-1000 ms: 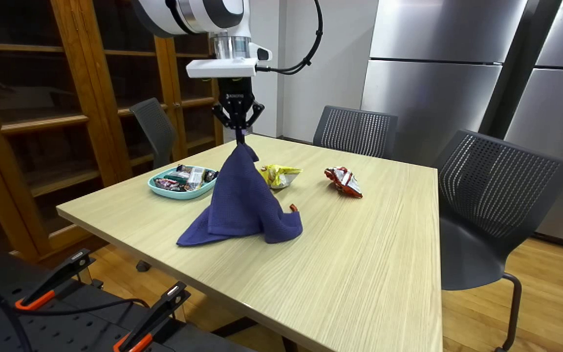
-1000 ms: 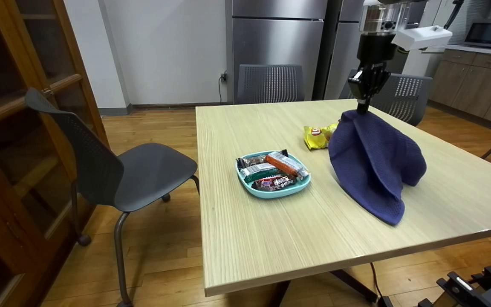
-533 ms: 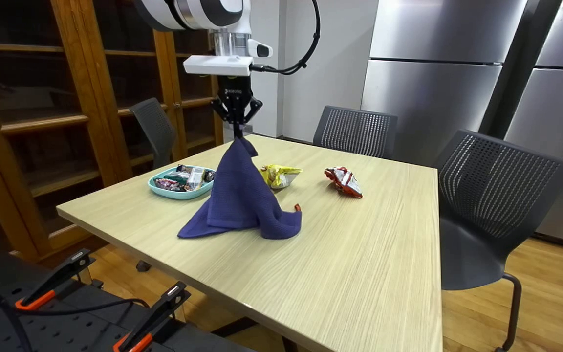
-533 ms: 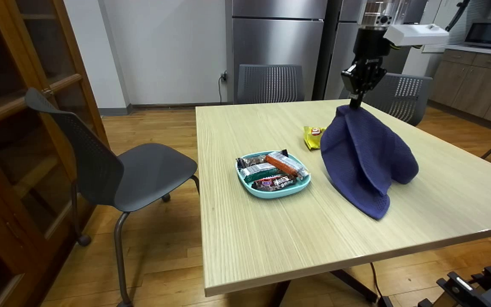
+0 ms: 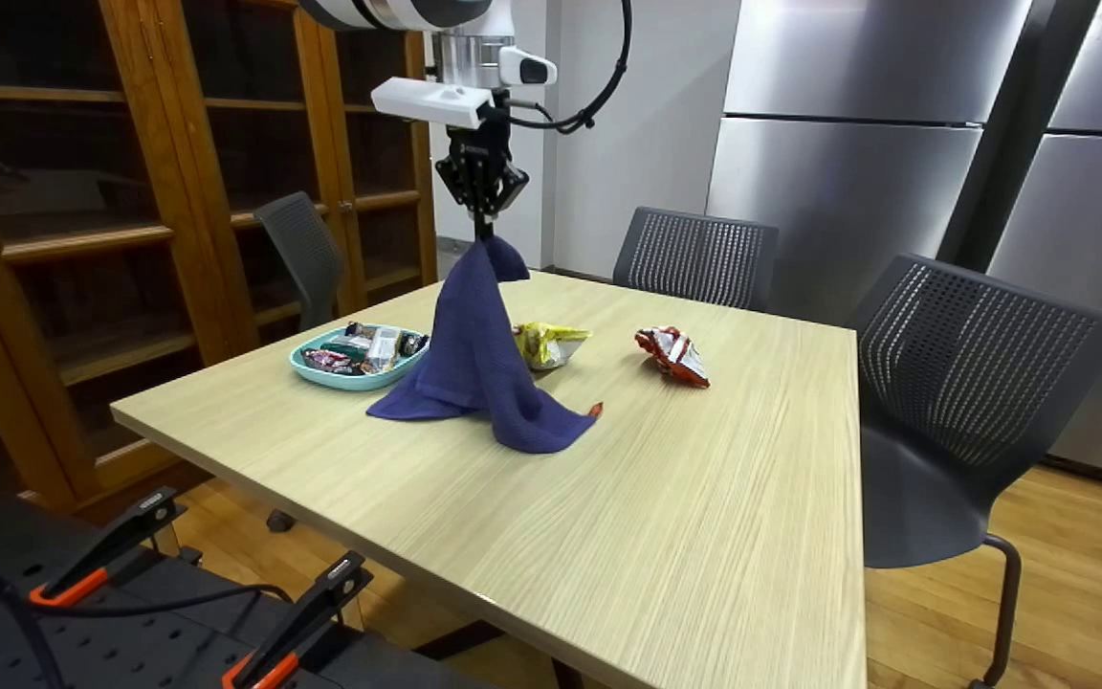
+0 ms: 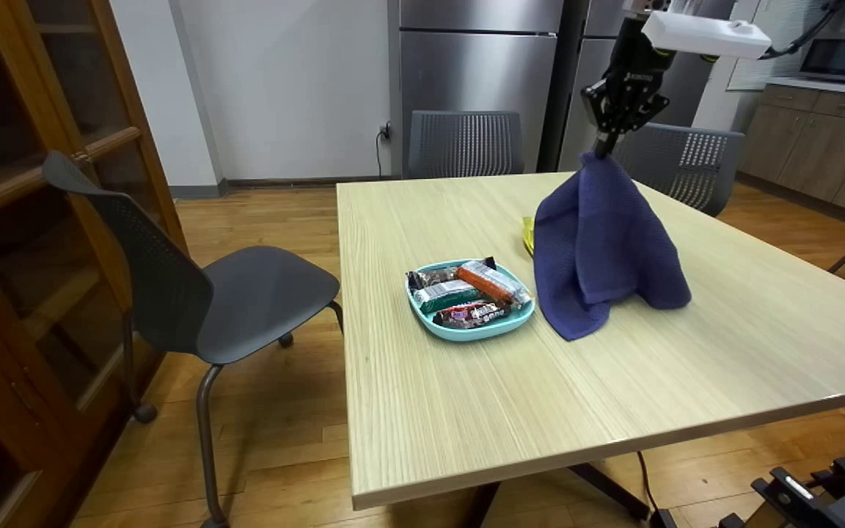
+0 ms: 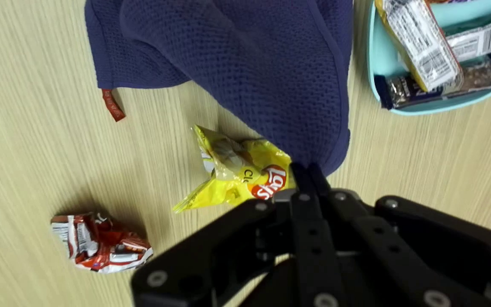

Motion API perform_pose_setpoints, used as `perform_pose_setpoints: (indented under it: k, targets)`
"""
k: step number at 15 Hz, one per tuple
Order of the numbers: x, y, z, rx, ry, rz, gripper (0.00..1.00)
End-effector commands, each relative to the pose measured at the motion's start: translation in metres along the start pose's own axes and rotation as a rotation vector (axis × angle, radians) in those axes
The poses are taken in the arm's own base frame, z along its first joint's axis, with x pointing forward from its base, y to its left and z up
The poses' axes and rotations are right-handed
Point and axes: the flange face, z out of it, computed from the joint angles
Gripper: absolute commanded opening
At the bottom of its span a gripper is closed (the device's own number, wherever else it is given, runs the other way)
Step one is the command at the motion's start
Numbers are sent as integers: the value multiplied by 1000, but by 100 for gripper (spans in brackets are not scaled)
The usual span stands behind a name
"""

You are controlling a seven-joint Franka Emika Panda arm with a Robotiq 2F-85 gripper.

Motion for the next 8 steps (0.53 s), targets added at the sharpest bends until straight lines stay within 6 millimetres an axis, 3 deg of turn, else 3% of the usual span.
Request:
perform_pose_setpoints:
  k: [1, 4, 8]
  targets:
    - [11, 13, -35, 26, 72, 106, 0]
    - [17, 22, -55, 37, 120, 147, 0]
    - [22, 13, -70, 36, 161, 146, 0]
